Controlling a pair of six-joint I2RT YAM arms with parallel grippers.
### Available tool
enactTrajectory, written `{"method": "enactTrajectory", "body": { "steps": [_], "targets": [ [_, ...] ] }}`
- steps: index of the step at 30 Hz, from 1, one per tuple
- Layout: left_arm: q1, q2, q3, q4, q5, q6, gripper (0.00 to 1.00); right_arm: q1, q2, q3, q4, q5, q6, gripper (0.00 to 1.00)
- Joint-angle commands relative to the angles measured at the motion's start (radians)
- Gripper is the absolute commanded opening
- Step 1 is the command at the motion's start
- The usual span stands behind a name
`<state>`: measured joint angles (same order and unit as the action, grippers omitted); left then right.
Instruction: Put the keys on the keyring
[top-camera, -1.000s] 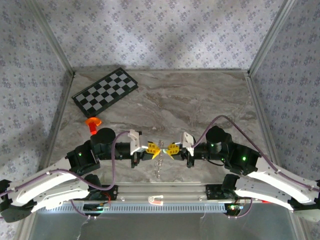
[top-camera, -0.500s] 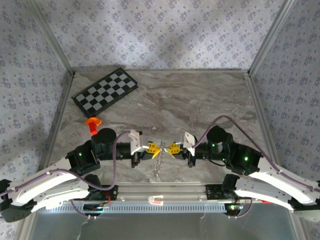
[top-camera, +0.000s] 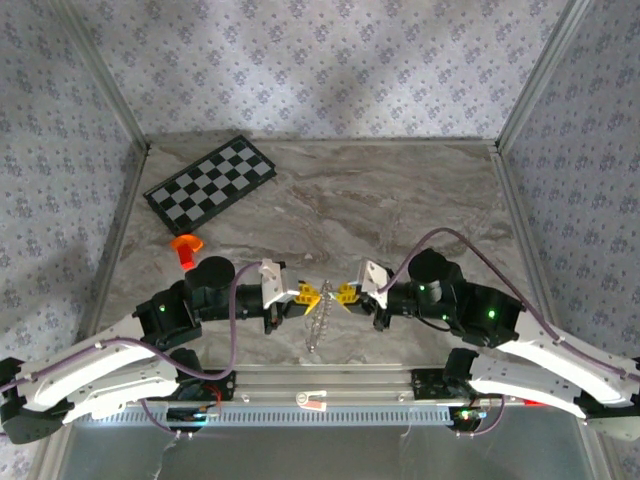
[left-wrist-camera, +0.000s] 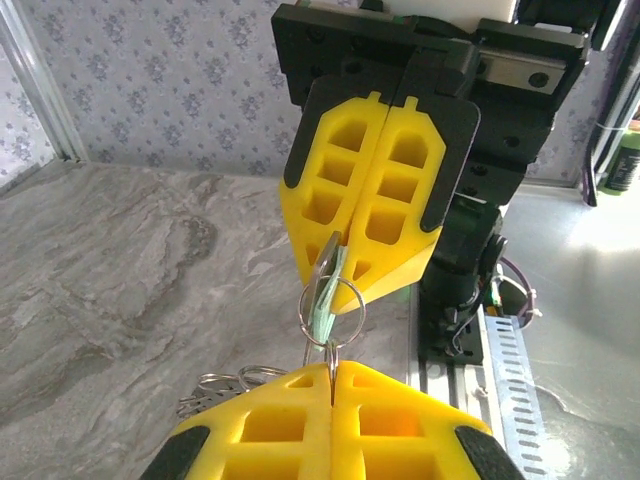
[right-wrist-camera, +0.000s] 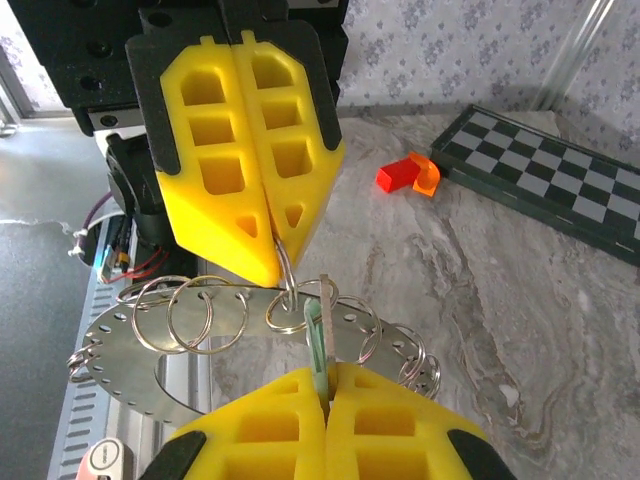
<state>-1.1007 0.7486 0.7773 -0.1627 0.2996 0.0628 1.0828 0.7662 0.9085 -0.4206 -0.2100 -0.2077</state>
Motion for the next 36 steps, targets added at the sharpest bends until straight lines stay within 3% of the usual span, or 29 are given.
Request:
{"method": "enactTrajectory", "body": {
  "steps": [1,10,27,36],
  "targets": [
    [0.001,-0.013,-0.024,-0.01,-0.046,0.002,0.0,0.0,0.007,0.077,-0.028,0.052,-0.023,0.0],
    [0.001,-0.039,-0.071,0.02,-0.064,-0.024,0.02,0.002,0.066,0.131,-0.086,0.074,-0.048,0.0],
    [0.001,-0.112,-0.12,0.003,-0.137,-0.051,0.21,-0.002,0.115,0.184,-0.175,0.136,-0.03,0.0],
    [0.001,-0.123,-0.128,0.003,-0.174,-0.075,0.39,-0.045,0.151,0.203,-0.24,0.181,0.01,0.0]
  ]
}}
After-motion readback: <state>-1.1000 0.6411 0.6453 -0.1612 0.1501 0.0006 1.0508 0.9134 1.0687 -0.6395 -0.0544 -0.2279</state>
